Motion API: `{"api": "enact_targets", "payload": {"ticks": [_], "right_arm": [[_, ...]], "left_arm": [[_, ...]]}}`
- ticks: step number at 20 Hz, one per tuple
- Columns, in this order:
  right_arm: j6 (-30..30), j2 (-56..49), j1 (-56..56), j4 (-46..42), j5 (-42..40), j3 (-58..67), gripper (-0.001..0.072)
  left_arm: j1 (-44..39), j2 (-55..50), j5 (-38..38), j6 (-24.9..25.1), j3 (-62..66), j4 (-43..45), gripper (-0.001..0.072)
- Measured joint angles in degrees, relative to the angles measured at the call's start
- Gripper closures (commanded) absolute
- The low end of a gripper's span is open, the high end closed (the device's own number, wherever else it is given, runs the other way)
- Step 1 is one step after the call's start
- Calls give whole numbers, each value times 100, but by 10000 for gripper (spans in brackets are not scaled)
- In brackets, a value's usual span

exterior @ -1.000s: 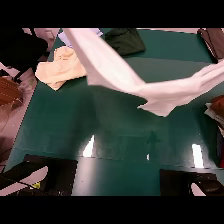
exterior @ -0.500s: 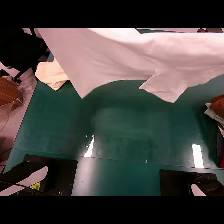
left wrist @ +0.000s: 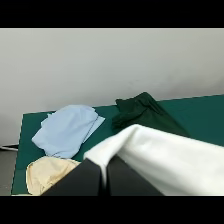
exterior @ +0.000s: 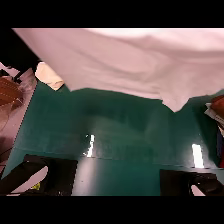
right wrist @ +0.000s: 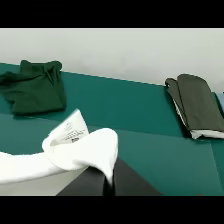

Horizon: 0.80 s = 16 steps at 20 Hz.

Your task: Fold the shirts.

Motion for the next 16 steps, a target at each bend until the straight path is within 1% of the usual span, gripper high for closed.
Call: {"api": "enact_targets", "payload": {"ticks": [4, 6, 8, 11, 13, 14, 16], "right_arm": [[162, 850, -63, 216, -15, -675, 698], [168, 1213, -466, 529, -201, -953, 698], [-31, 1421, -1161, 994, -302, -1001, 698], [-575, 1327, -2728, 1934, -72, -601, 698], [-826, 1043, -3724, 2935, 286, -468, 698], [-918, 885, -4138, 3552, 415, -581, 698], [-1021, 634, -4721, 4400, 570, -1172, 698]], "left_arm": [[0, 446, -186, 212, 15, -361, 684], [0, 586, -286, 295, 26, -542, 684], [0, 688, -345, 387, 42, -780, 685], [0, 754, -404, 516, 68, -1019, 685], [0, 715, -476, 520, -186, -1167, 685], [0, 645, -629, 483, -452, -1279, 685], [2, 498, -822, 426, -1204, -1661, 685]]}}
